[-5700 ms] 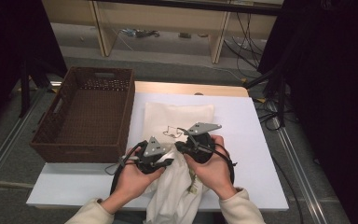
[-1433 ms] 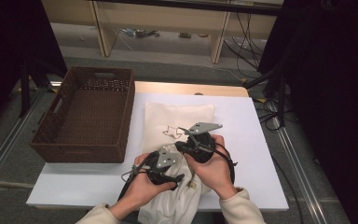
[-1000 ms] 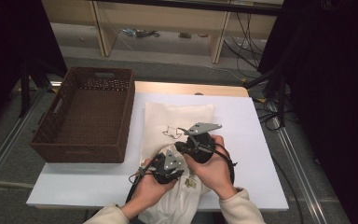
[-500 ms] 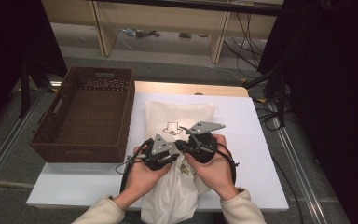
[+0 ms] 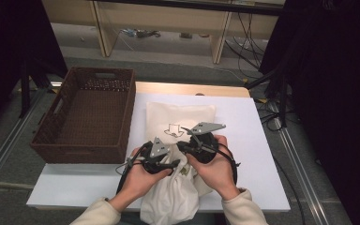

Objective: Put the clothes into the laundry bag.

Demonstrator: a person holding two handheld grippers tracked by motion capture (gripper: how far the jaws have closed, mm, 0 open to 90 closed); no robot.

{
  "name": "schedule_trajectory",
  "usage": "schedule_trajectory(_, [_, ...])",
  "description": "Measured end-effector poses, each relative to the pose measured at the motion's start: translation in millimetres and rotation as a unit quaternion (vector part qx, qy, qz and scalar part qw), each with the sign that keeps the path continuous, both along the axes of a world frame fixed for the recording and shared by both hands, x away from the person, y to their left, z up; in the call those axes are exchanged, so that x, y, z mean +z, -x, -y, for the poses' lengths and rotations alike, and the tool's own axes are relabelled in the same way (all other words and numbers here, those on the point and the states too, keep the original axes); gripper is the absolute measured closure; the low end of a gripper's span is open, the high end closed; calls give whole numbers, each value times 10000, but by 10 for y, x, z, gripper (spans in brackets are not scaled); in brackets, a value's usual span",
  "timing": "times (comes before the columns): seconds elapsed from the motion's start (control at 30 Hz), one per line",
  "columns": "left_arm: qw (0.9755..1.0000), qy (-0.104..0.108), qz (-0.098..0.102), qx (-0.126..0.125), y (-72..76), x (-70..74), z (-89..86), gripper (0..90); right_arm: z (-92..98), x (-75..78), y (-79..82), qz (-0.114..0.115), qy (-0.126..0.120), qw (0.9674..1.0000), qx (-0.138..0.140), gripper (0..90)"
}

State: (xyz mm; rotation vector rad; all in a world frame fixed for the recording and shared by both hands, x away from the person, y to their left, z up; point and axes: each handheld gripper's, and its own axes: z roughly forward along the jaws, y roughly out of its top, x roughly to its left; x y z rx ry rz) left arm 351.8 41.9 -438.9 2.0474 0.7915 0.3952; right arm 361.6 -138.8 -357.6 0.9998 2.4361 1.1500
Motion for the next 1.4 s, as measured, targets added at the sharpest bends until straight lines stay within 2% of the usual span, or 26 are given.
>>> schedule_trajectory(0.13, [9998,-123,30,-122,140,56,-79,285,8,7,0,-15,6,10000,-26,894])
schedule_trajectory(0.17, [9999,-49,53,-140,175,48,-88,281,10,7,1,-12,0,10000,-30,894])
schedule_trajectory(0.23, [9998,-85,22,-175,213,44,-101,277,15,10,0,29,31,10000,-34,894])
schedule_trajectory(0.33, [9994,-149,103,-307,234,21,-97,286,18,8,-3,37,29,10000,-52,894])
schedule_trajectory(0.37, [9996,-97,13,-256,248,-1,-76,294,12,6,4,-45,-1,10000,-60,894])
schedule_trajectory(0.4, [9992,-219,84,-309,231,-20,-70,301,16,3,-7,22,8,10000,20,894])
schedule_trajectory(0.43, [9995,-199,-15,-260,227,-56,-56,312,13,4,-1,-11,-3,10000,-28,894])
schedule_trajectory(0.6, [9990,-390,-89,-185,152,-210,4,437,9,1,1,-82,-33,9999,-58,893])
schedule_trajectory(0.73, [9982,-555,1,-214,145,-263,93,633,1,-5,-4,-26,20,10000,-23,893])
schedule_trajectory(0.77, [9988,-437,-57,-205,139,-260,113,682,5,-11,-12,64,66,10000,6,894])
schedule_trajectory(0.8, [9989,-397,-157,-179,131,-244,122,724,-12,-10,11,-89,12,9999,-57,894])
schedule_trajectory(0.83, [9990,-287,-233,-263,116,-231,128,759,-19,-12,18,-107,10,9999,-110,894])
schedule_trajectory(0.9, [9994,-59,-268,-233,121,-193,142,783,-17,-17,2,-19,67,10000,22,894])
schedule_trajectory(0.93, [9994,-53,-243,-253,114,-156,128,787,-17,-20,-1,51,72,10000,45,894])
schedule_trajectory(0.97, [9993,135,-258,-232,117,-120,128,789,-19,-17,4,24,61,10000,36,894])
schedule_trajectory(1.0, [9995,143,-180,-212,113,-70,114,791,-23,-11,12,-41,35,10000,36,894])
schedule_trajectory(1.07, [9995,277,-93,-147,92,17,102,792,-22,-2,16,78,45,9999,59,894])
schedule_trajectory(1.1, [9992,399,-61,-43,82,45,107,792,-29,7,26,53,16,10000,23,894])
schedule_trajectory(1.13, [9991,431,-27,-3,60,70,100,792,-36,17,45,-3,-17,10000,-25,894])
schedule_trajectory(1.17, [9989,462,-22,42,36,90,88,792,-30,16,39,97,16,10000,-2,895])
schedule_trajectory(1.23, [9992,385,59,114,-24,106,61,792,-40,30,61,6,-12,10000,-18,895])
schedule_trajectory(1.27, [9994,296,123,142,-65,101,41,792,-36,27,53,90,6,10000,32,894])
schedule_trajectory(1.3, [9992,264,171,231,-109,78,27,792,-42,29,60,52,-8,10000,9,894])
schedule_trajectory(1.33, [9995,163,119,257,-155,50,-3,791,-56,21,69,17,-50,10000,-44,895])
schedule_trajectory(1.37, [9989,269,17,376,-182,3,-2,790,-53,23,64,27,2,10000,-24,894])
schedule_trajectory(1.4, [9989,255,-65,394,-192,-28,-12,789,-50,11,45,82,39,9999,63,894])
